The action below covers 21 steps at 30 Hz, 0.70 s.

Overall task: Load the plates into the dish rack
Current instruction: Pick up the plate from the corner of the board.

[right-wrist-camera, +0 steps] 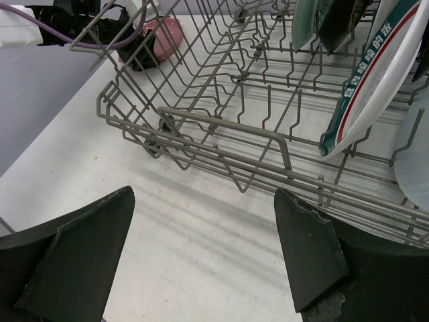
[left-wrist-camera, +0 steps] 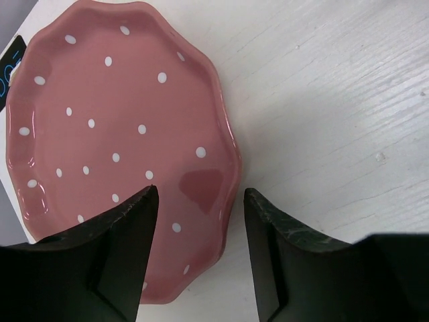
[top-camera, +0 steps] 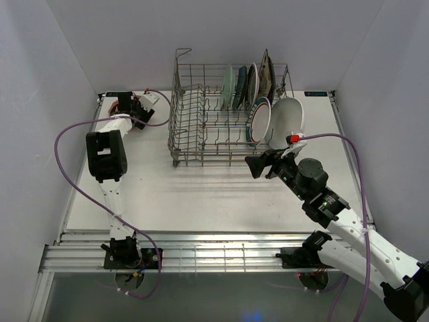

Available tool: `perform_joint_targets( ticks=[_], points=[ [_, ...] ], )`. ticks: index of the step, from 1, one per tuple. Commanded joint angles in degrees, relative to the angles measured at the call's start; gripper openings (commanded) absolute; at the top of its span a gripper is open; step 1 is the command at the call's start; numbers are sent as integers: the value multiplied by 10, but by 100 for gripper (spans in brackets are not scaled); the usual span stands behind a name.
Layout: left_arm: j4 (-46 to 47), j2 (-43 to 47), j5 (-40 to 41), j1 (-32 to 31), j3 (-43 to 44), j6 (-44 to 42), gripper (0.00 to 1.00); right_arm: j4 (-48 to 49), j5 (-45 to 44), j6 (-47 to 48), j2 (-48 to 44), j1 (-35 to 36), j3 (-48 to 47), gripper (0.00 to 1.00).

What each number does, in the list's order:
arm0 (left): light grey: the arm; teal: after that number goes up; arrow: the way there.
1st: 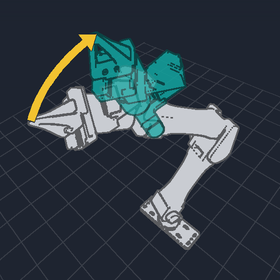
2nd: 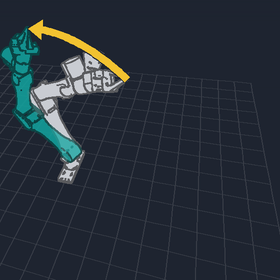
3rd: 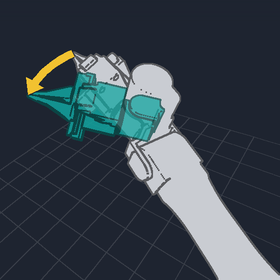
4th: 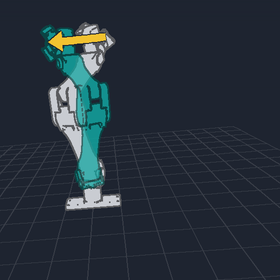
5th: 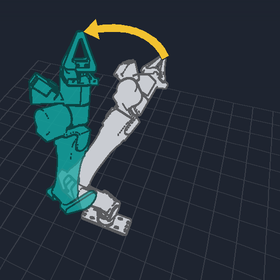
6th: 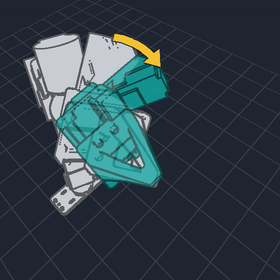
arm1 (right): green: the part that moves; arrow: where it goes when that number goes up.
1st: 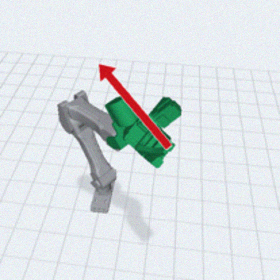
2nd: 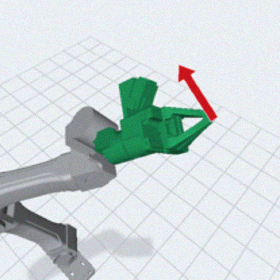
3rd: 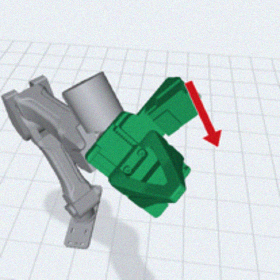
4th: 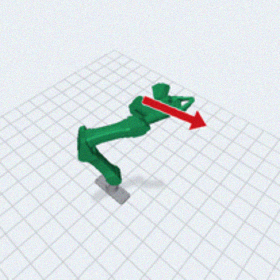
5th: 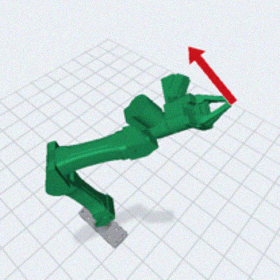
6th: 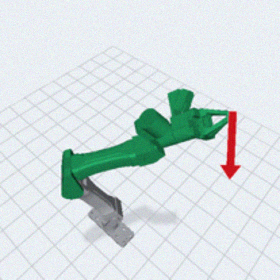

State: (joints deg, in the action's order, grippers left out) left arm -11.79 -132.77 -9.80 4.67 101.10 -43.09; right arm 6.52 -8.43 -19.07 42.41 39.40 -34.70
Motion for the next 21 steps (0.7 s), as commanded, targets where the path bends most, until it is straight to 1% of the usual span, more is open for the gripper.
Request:
perform_joint_targets(
  ticks=[1, 2, 3, 6, 7, 13, 16, 20, 21],
  points=[
    [0, 4, 5, -4, 19, -1, 64, 24, 6, -1, -9, 1, 2, 90],
    [0, 2, 5, -4, 19, -2, 61, 24, 6, -1, -10, 2, 2, 90],
    [0, 1, 5, -4, 19, -2, 55, 24, 5, -1, -10, 1, 2, 90],
    [2, 0, 0, -5, 15, -1, 47, 24, 5, -1, -11, 1, 2, 90],
    [1, 3, -4, -5, 9, -1, 41, 24, 6, -1, -11, 1, 2, 90],
    [1, 12, -9, -6, -9, -5, 39, 25, 12, -3, -15, 1, 3, 90],
    [-1, 14, -8, -6, -14, -7, 35, 25, 13, -4, -16, 1, 4, 90],
    [-16, 17, -9, -6, -17, -7, 17, 25, 15, -4, -19, 1, 5, 90],
    [-19, 20, -9, -6, -20, -3, 6, 24, 16, -5, -20, 2, 5, 90]
  ],
)
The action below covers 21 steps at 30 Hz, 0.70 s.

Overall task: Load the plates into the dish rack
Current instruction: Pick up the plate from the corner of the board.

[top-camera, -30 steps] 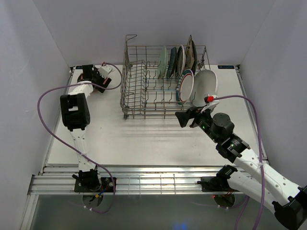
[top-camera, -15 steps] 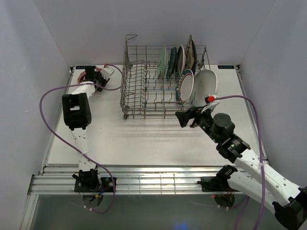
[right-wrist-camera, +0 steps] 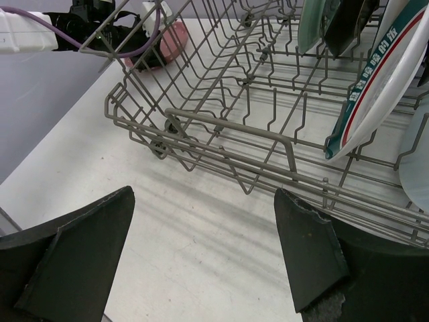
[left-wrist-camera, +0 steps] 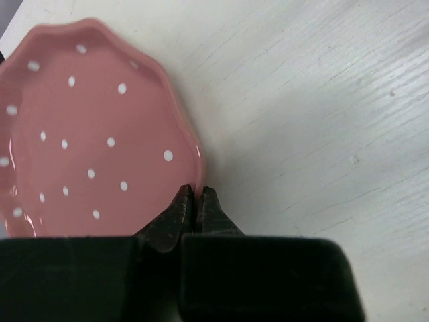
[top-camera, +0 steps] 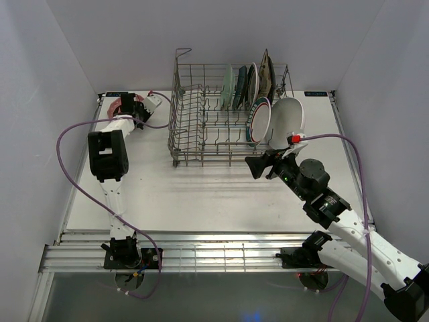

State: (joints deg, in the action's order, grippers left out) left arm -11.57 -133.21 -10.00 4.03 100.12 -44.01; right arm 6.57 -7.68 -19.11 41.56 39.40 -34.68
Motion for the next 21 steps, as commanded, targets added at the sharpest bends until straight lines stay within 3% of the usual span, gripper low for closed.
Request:
perform_joint_targets(
  ticks=[1, 12, 21],
  points=[
    [-24, 26, -5, 1, -12, 6, 0, 23, 8, -5, -12, 1, 6, 90],
    [-24, 99, -29, 1, -66, 37, 0, 22, 10, -6, -17, 2, 7, 90],
    [-82, 181, -54, 3, -86, 88, 0, 24, 15, -8, -16, 1, 7, 90]
  ],
)
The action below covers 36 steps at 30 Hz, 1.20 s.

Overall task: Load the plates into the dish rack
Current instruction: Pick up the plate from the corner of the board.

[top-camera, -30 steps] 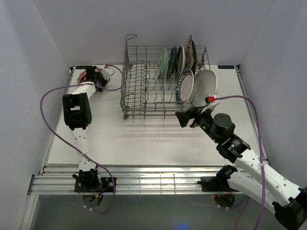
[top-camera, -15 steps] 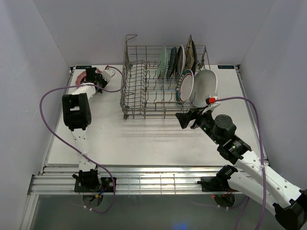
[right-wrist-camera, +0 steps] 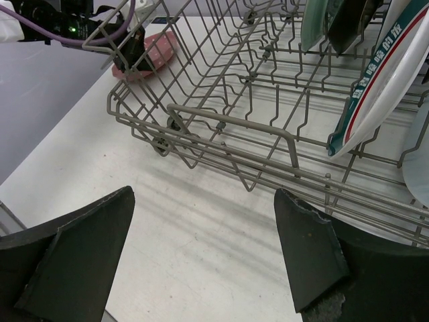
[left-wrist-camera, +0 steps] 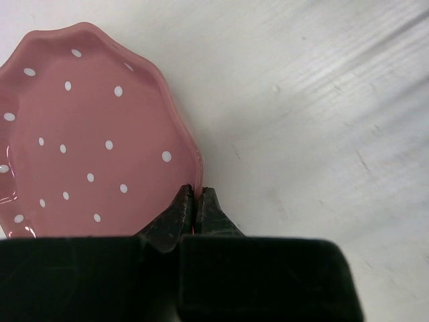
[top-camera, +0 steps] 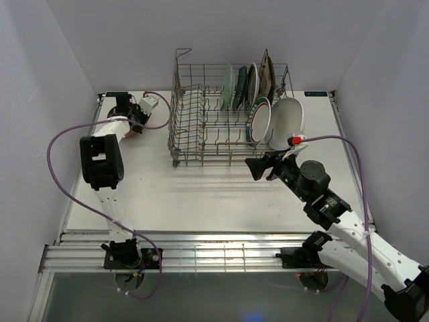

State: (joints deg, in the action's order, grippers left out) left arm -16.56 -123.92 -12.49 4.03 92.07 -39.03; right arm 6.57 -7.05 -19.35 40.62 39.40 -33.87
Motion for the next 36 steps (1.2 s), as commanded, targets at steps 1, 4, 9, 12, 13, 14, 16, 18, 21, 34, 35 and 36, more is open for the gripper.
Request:
perform_joint_targets(
  ticks=[1, 4, 9, 12, 13, 14, 16, 18, 21, 34, 35, 36],
  points=[
    [-36, 96, -32, 3, -9, 43, 0, 25, 12, -6, -7, 1, -1, 90],
    [-54, 126, -47, 8, -26, 64, 0, 24, 13, -7, -8, 1, -1, 90],
    [-102, 163, -79, 29, -31, 102, 0, 20, 17, -7, -4, 1, -2, 90],
    [-129, 184, -114, 48, -28, 122, 0, 21, 19, -8, -3, 2, -3, 90],
    [-135, 193, -121, 52, -25, 127, 0, 20, 20, -8, -2, 1, -4, 90],
    [-140, 198, -131, 56, -23, 130, 0, 21, 20, -8, -1, 1, -4, 90],
    [-153, 215, -140, 67, -20, 134, 0, 22, 22, -8, 4, 1, -6, 90],
    [-165, 226, -150, 77, -10, 144, 0, 22, 26, -8, 9, 2, -8, 90],
    [-192, 240, -176, 92, 15, 162, 0, 25, 30, -9, 20, 1, -10, 90],
    [-284, 273, -286, 129, 108, 217, 0, 25, 34, -11, 15, 1, -8, 90],
    [-287, 277, -292, 135, 112, 223, 0, 25, 34, -10, 14, 1, -8, 90],
    [-287, 280, -298, 137, 116, 229, 0, 24, 34, -10, 12, 1, -8, 90]
  ],
)
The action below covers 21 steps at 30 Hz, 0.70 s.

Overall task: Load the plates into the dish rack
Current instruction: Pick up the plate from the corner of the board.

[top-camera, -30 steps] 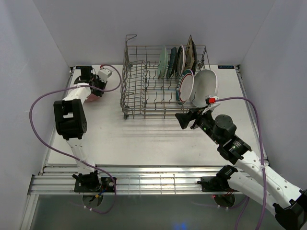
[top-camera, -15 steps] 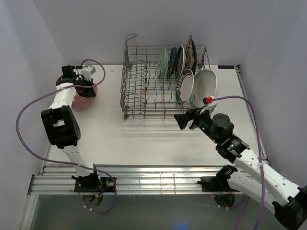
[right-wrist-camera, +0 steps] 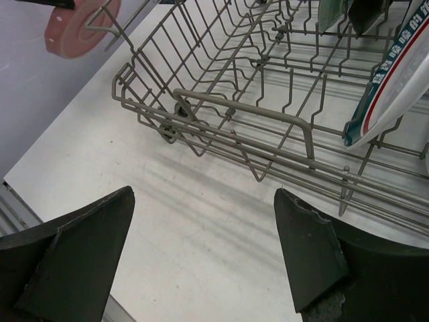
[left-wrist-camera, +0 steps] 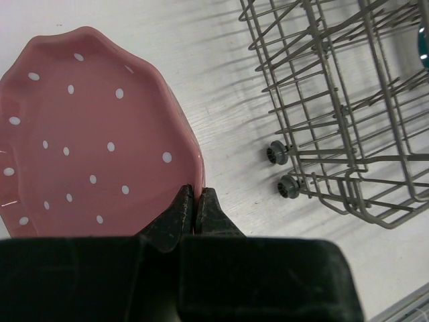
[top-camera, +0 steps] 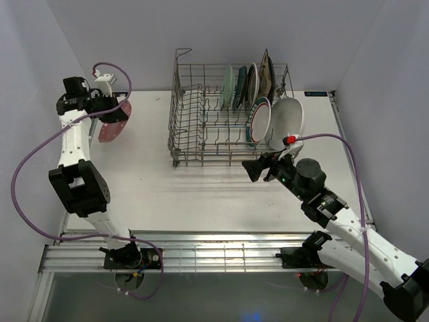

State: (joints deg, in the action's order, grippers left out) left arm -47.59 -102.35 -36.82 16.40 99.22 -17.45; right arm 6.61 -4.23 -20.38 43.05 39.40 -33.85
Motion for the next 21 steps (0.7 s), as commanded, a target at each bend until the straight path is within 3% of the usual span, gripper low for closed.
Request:
perform_joint_targets(
  ticks=[1, 9, 21],
  points=[
    [22, 71, -62, 15, 53, 24, 0, 24, 5, 0, -13, 2, -8, 90],
    [22, 99, -187, 33, 98, 102, 0, 21, 5, 1, -20, 1, -4, 90],
    [109, 130, -268, 32, 167, 261, 0, 22, 5, 2, -31, 2, 1, 90]
  ],
)
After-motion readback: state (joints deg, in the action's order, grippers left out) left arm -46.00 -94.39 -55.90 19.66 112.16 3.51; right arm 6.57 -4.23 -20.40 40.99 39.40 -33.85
